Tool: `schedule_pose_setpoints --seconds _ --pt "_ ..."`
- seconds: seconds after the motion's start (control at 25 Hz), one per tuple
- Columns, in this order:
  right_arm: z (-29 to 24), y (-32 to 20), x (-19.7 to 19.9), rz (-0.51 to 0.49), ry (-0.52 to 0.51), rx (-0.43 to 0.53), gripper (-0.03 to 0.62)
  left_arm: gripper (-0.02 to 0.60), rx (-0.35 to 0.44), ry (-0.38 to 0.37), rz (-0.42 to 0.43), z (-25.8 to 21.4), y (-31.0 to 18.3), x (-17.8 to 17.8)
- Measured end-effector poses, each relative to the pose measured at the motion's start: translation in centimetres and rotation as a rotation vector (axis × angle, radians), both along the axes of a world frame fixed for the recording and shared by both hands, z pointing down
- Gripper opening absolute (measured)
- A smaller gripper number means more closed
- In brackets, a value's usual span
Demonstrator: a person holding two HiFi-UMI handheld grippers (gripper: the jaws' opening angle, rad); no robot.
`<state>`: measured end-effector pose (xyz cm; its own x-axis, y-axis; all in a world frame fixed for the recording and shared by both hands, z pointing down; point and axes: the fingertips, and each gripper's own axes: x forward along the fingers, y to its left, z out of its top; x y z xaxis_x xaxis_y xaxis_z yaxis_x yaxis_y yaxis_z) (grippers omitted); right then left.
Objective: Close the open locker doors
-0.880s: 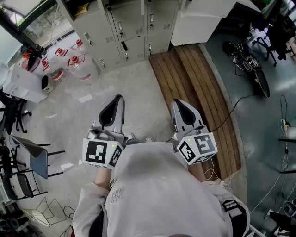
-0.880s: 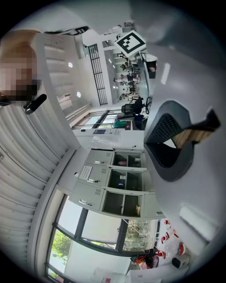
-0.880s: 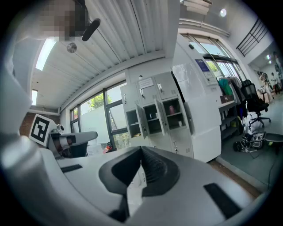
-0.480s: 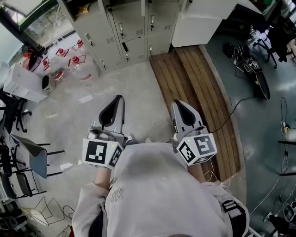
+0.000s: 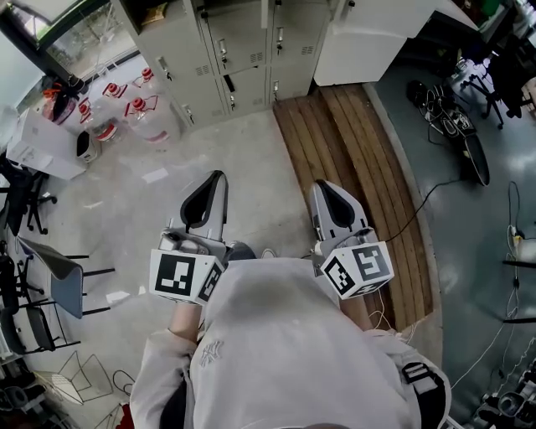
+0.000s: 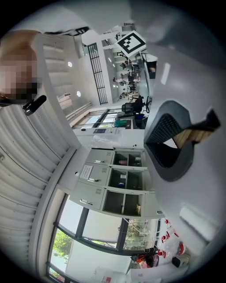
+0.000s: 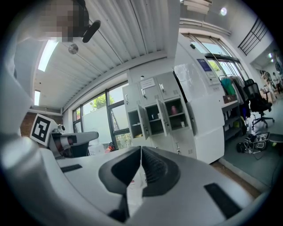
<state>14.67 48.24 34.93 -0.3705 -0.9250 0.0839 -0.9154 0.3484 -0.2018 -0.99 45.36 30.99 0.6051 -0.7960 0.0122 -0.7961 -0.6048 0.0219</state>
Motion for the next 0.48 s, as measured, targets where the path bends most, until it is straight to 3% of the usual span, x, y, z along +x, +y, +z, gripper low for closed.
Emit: schedule_pose_setpoints --seconds 0.48 --pt "0.9 -6.6 -6.8 -0.034 0.027 -0.011 0.012 0.008 -0.042 0.037 -0.029 1.9 -6.1 -7.1"
